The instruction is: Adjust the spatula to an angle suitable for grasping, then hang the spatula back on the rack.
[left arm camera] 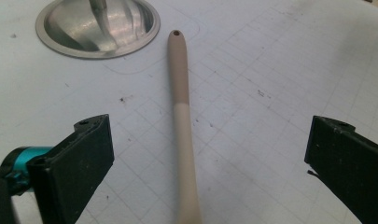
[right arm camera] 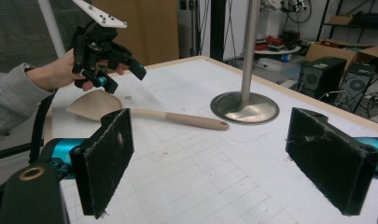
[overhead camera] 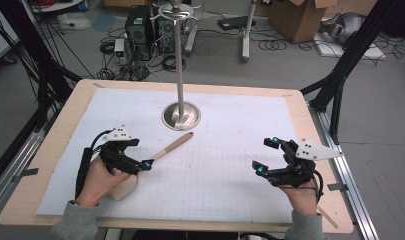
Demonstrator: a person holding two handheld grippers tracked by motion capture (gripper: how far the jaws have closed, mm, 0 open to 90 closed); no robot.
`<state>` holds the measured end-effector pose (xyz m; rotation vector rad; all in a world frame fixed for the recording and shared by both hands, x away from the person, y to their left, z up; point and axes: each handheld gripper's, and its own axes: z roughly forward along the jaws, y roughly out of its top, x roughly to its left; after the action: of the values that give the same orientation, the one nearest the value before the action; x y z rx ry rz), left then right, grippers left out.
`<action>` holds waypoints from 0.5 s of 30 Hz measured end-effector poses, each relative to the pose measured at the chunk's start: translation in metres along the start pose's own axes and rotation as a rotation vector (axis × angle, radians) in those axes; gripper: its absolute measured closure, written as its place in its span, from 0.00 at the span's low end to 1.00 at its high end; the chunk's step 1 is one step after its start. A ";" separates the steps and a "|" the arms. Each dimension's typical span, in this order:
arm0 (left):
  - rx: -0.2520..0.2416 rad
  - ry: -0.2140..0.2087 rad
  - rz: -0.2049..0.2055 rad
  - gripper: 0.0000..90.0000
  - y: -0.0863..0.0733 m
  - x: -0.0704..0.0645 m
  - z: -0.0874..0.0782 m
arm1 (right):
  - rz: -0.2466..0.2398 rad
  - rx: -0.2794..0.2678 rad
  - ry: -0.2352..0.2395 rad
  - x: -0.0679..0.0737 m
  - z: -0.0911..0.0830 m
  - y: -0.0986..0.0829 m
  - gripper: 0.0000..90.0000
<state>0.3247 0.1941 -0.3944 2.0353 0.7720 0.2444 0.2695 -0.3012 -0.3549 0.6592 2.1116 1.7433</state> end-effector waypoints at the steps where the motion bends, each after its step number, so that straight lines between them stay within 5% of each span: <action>1: 0.011 0.006 -0.006 0.02 -0.001 0.001 0.001 | -0.002 0.001 0.003 0.000 0.001 0.000 0.16; 15: 0.037 0.007 0.025 0.04 -0.003 0.000 0.010 | -0.006 0.012 0.008 0.000 0.002 0.000 0.16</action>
<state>0.3275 0.1882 -0.4027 2.0810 0.7608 0.2534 0.2705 -0.2992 -0.3551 0.6497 2.1292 1.7347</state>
